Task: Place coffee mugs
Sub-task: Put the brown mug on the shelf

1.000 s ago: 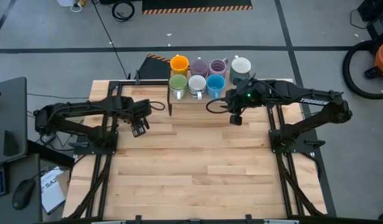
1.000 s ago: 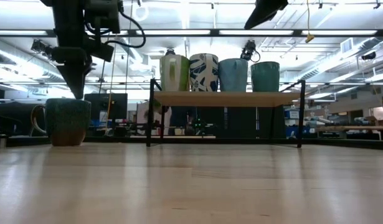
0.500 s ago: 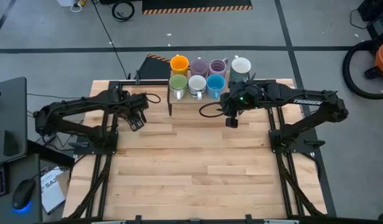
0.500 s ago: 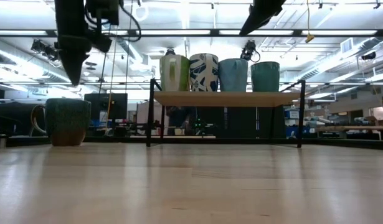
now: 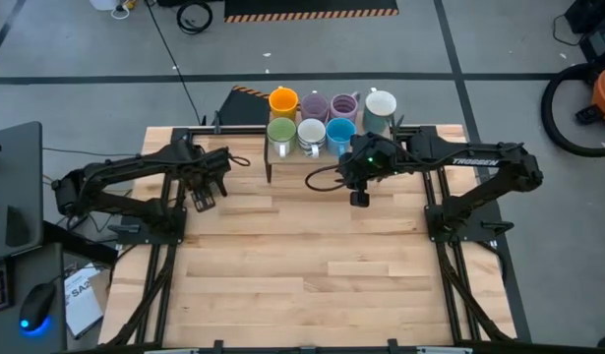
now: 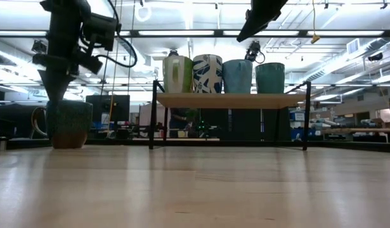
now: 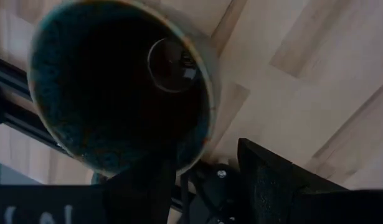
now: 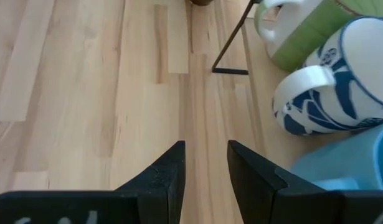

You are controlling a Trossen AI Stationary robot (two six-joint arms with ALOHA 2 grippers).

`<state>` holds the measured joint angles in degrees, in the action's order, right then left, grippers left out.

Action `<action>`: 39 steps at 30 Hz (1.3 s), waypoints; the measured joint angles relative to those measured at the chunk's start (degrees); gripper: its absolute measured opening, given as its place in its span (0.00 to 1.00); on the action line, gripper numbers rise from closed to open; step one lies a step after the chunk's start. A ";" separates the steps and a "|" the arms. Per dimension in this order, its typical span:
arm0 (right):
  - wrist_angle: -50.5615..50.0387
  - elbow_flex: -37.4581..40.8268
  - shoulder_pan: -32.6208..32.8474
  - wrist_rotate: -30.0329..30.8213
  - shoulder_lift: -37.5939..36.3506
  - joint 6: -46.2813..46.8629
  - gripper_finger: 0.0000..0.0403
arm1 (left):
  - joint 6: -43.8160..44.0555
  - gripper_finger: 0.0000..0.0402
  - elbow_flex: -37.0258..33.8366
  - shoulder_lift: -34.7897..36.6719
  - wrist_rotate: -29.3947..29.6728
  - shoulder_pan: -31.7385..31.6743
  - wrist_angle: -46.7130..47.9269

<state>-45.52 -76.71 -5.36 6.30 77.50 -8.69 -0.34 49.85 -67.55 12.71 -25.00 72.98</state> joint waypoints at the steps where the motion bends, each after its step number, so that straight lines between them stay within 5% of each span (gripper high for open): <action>1: 0.04 0.00 0.05 -0.04 0.17 -0.02 0.31 | -0.51 0.44 -0.55 0.02 0.13 0.06 -0.40; 9: 0.94 0.00 1.62 -0.20 0.28 -0.31 0.31 | -3.81 0.39 -3.37 0.00 0.35 0.10 -3.36; 20: 0.58 0.00 4.16 -0.15 0.28 0.11 0.31 | -2.30 0.09 -3.35 0.05 -3.87 0.11 -6.57; 39: -7.03 0.00 5.06 0.57 -0.38 3.17 0.31 | 16.42 0.09 4.25 -0.07 -17.37 5.78 -16.91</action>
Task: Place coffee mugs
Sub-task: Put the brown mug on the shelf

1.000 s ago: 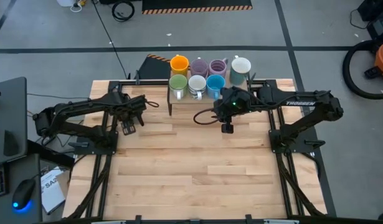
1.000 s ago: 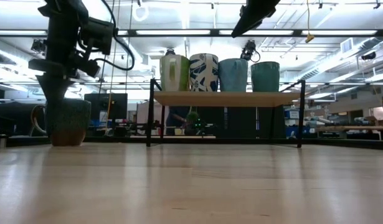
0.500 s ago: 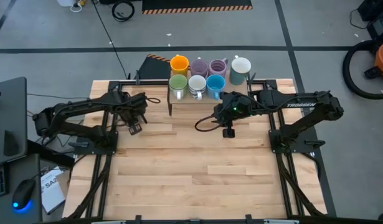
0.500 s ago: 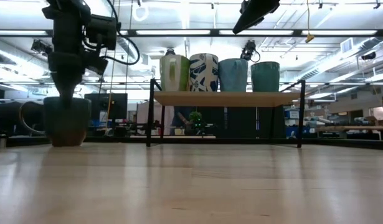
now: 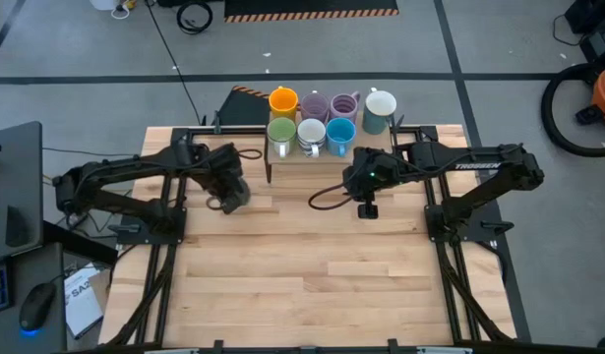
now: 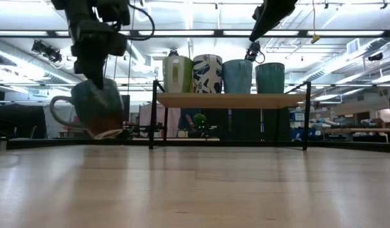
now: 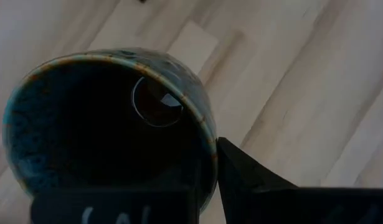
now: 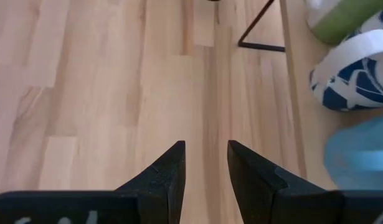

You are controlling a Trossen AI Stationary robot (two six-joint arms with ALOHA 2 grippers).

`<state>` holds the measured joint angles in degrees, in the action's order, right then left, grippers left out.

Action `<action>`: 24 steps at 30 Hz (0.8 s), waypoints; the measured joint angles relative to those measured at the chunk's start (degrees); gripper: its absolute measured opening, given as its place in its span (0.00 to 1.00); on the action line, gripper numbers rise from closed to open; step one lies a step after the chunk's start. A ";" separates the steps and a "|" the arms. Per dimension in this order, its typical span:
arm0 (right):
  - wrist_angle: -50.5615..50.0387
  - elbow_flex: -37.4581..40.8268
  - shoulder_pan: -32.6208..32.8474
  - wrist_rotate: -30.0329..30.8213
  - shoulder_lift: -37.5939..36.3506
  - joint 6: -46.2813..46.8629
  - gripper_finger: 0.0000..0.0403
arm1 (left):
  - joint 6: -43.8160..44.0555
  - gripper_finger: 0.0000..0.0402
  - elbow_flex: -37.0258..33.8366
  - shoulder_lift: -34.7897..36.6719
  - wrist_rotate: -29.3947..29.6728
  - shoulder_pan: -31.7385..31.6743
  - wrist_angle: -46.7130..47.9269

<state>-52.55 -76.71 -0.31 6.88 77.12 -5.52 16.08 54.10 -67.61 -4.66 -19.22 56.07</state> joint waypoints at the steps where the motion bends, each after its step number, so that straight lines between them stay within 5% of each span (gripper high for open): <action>1: 0.04 0.00 0.17 0.62 -0.02 0.09 0.31 | 0.91 0.09 0.01 0.00 -0.04 0.80 -0.86; 11: 0.25 0.00 1.52 2.53 -0.46 0.87 0.31 | 10.49 0.09 0.33 -3.07 -2.13 10.78 -7.79; 24: -1.71 0.00 5.15 2.57 -0.48 4.50 0.31 | 8.92 0.10 11.98 -16.30 -1.52 17.74 -6.38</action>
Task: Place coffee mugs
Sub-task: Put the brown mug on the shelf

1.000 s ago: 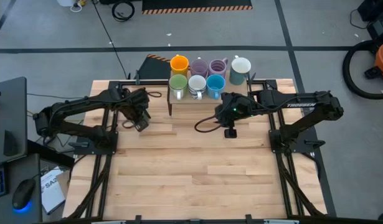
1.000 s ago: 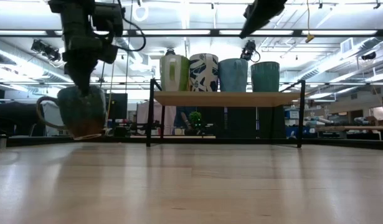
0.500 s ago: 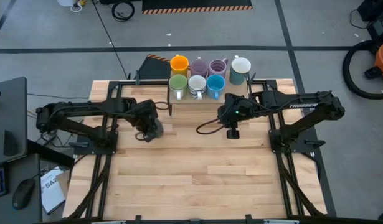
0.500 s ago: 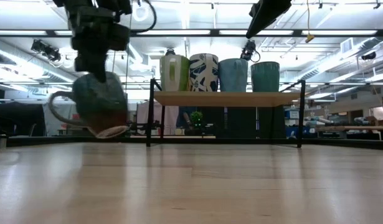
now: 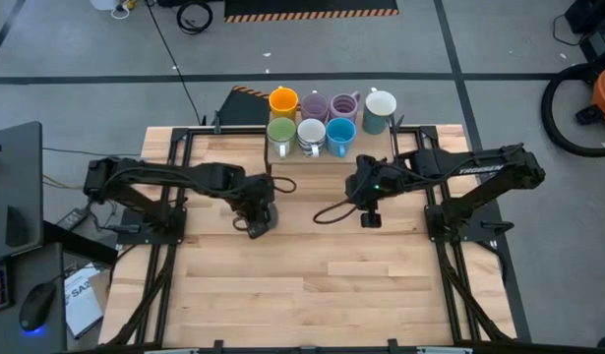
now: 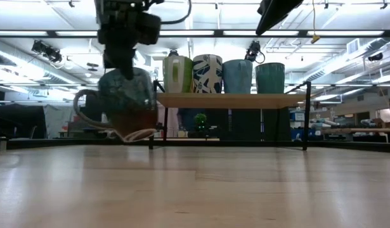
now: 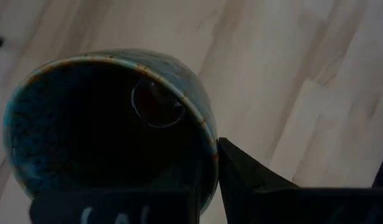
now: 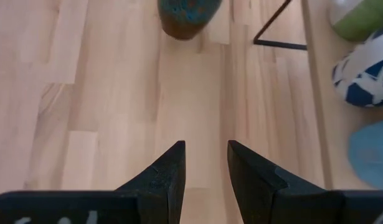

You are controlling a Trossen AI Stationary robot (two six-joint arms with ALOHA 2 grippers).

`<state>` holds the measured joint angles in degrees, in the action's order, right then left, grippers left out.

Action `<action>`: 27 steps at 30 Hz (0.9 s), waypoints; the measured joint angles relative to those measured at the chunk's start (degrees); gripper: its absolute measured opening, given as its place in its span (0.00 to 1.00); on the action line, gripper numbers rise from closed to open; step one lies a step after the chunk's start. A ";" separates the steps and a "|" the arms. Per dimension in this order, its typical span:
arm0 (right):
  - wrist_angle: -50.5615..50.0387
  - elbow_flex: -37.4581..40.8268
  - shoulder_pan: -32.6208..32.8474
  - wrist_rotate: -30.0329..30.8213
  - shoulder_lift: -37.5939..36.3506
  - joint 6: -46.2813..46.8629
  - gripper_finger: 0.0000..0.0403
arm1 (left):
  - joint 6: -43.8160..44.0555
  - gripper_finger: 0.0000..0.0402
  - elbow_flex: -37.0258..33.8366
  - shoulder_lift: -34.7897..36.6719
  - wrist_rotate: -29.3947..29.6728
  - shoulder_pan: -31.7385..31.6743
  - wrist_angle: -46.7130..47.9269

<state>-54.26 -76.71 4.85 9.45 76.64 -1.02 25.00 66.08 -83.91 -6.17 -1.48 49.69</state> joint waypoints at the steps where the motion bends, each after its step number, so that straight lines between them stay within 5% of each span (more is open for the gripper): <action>1: 0.00 0.00 0.51 0.00 0.00 0.37 0.31 | -0.29 0.10 1.02 -0.92 0.04 0.19 -0.08; 12: -2.75 0.91 7.15 6.10 0.00 4.48 0.31 | -4.79 0.10 10.08 -10.88 -0.02 1.43 1.34; 27: 3.95 14.94 8.82 8.74 -6.26 11.06 0.31 | -13.68 0.10 25.68 -22.40 -0.06 1.64 7.55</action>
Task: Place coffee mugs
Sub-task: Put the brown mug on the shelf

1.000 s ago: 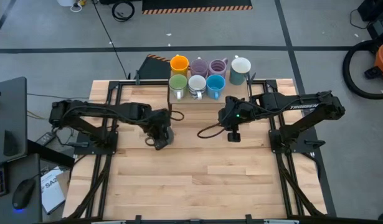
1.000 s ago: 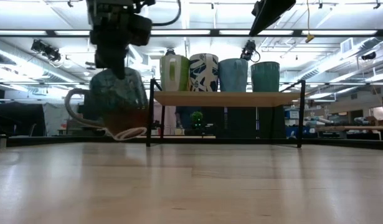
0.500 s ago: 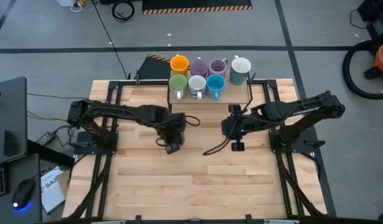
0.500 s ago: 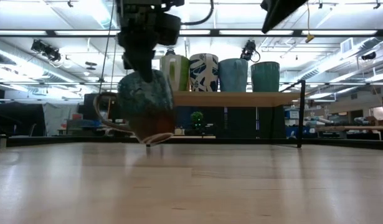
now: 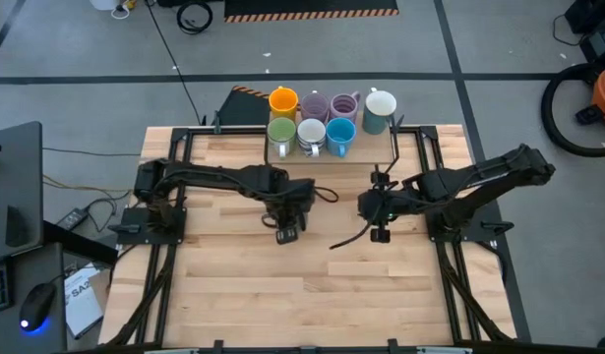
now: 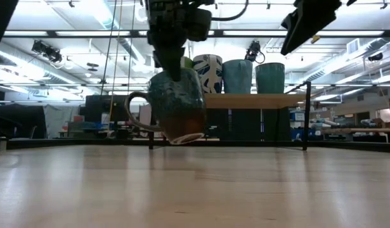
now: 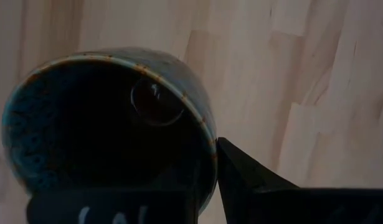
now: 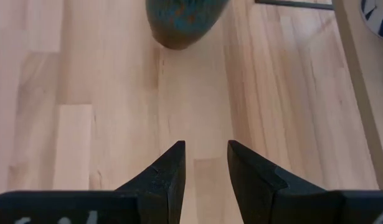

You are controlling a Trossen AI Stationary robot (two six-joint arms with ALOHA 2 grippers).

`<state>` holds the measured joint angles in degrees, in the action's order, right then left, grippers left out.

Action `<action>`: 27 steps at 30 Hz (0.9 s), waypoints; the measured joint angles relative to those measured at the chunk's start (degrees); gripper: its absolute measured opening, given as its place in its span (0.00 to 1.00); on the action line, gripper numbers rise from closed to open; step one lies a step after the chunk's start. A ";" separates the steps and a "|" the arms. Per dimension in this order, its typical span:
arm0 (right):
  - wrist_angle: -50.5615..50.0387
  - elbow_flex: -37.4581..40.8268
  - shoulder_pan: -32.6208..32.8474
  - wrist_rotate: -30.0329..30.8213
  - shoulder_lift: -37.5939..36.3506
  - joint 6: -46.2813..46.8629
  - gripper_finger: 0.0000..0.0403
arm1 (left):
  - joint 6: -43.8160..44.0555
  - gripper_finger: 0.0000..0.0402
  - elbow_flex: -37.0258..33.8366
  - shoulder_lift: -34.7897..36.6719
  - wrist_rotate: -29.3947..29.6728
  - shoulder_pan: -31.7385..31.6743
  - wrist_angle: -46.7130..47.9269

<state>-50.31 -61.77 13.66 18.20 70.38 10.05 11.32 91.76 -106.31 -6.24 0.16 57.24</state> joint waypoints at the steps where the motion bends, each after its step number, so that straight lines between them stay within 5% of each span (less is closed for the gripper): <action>1: 0.77 0.77 0.27 0.26 -0.89 0.52 0.31 | -0.96 0.10 1.42 -1.06 -0.01 0.02 1.07; 10: 9.12 9.03 3.14 0.31 -8.89 4.78 0.31 | -7.77 0.10 9.04 -7.41 0.17 -0.26 3.27; 27: 16.71 14.43 6.57 0.20 -10.98 11.01 0.31 | -17.14 0.10 7.00 -8.32 2.13 -0.57 1.79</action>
<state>-33.60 -47.33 20.24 18.39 59.40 21.06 -5.83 98.76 -114.63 -4.11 -0.41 59.03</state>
